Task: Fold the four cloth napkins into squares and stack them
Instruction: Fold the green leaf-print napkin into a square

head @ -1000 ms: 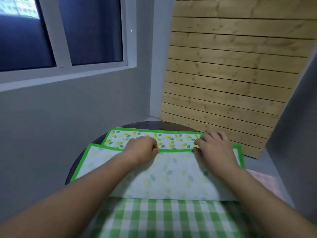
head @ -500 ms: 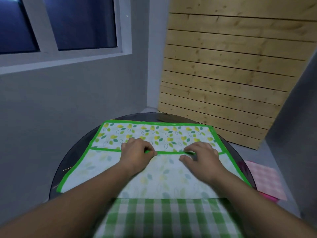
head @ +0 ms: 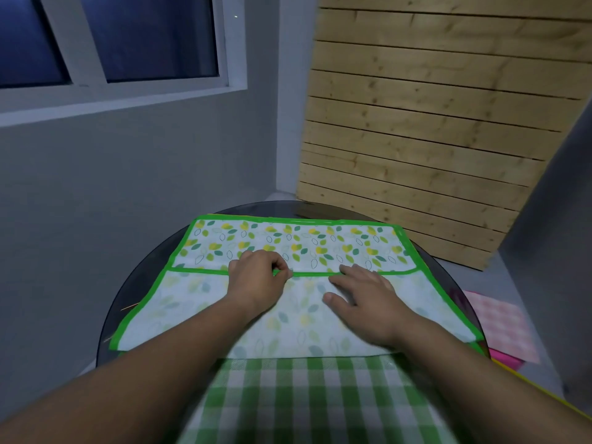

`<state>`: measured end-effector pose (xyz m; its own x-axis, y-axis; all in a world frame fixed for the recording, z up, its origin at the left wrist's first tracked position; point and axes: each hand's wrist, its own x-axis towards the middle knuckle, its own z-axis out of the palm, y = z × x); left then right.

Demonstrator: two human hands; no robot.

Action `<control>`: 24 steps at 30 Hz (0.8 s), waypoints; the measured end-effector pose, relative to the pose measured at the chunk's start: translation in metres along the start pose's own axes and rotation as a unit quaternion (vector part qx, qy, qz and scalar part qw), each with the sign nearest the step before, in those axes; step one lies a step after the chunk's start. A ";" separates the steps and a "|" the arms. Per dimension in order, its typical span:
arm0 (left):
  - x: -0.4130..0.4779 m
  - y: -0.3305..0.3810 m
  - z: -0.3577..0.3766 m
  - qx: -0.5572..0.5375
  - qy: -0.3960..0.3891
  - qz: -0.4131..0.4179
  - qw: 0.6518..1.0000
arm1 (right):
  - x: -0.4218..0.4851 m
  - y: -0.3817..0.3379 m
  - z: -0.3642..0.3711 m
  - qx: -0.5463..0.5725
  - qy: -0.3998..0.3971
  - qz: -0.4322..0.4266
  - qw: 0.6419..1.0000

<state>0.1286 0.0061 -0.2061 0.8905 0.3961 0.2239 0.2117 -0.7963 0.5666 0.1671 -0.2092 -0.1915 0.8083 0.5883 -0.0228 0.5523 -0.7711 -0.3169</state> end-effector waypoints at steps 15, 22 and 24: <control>0.003 0.002 0.000 0.003 -0.009 -0.011 1.000 | -0.041 -0.037 0.026 -0.046 -0.059 -0.083 0.994; 0.001 0.005 -0.004 0.052 -0.022 0.016 0.998 | -0.039 -0.037 0.033 -0.084 -0.061 -0.078 0.991; -0.005 0.012 -0.010 0.103 -0.053 0.053 0.992 | -0.039 -0.036 0.033 -0.089 -0.059 -0.077 0.991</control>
<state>0.1228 -0.0011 -0.1925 0.9471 0.2634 0.1831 0.1823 -0.9116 0.3684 0.1086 -0.1963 -0.2107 0.6883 0.7183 -0.1015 0.7024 -0.6949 -0.1539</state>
